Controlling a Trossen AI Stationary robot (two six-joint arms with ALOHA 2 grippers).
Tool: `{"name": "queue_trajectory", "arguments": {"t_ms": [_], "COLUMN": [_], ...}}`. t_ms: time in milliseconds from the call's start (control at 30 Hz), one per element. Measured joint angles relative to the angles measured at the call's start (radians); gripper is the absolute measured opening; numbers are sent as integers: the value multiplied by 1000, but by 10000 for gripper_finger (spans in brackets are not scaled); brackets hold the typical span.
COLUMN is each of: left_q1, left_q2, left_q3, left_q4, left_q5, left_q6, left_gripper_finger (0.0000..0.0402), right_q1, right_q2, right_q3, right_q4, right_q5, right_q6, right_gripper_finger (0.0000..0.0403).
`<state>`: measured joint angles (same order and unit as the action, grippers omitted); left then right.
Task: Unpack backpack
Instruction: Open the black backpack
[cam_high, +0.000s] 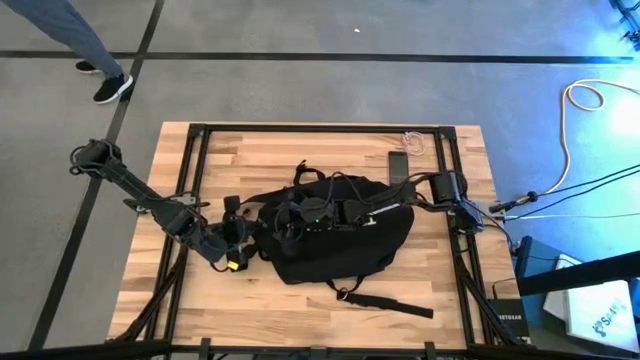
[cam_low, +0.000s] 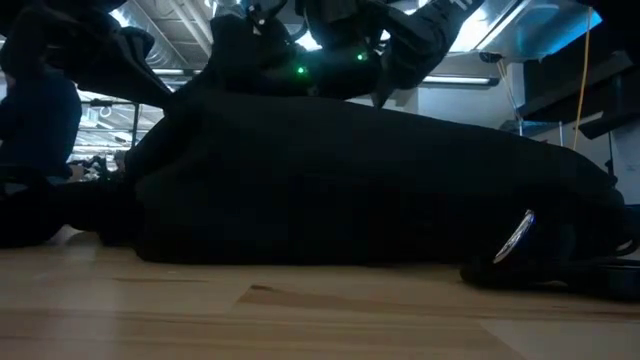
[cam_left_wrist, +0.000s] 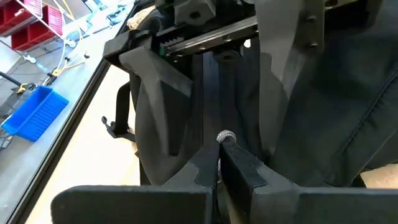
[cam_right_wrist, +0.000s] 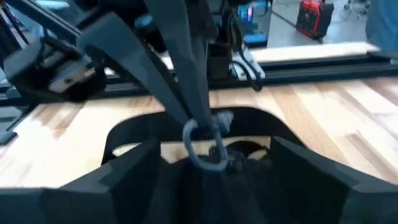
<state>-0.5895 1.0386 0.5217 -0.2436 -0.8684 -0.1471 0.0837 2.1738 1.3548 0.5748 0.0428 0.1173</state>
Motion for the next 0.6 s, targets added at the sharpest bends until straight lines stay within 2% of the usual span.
{"name": "queue_trajectory", "arguments": {"t_ms": [100, 233, 433, 600], "left_q1": [1, 1, 1, 1], "left_q2": [0, 0, 0, 0], "left_q3": [0, 0, 0, 0], "left_q4": [1, 2, 2, 2], "left_q5": [0, 0, 0, 0], "left_q6": [-3, 0, 1, 0], "left_gripper_finger": [0, 0, 0, 0], "right_q1": [0, -7, -6, -6], "right_q2": [10, 38, 51, 52], "right_q3": [1, 1, 0, 0], "right_q4": [18, 7, 110, 109], "right_q5": [-8, -11, 2, 1], "right_q6": [-2, -4, -26, -40], "right_gripper_finger": [307, 303, 266, 226]}}
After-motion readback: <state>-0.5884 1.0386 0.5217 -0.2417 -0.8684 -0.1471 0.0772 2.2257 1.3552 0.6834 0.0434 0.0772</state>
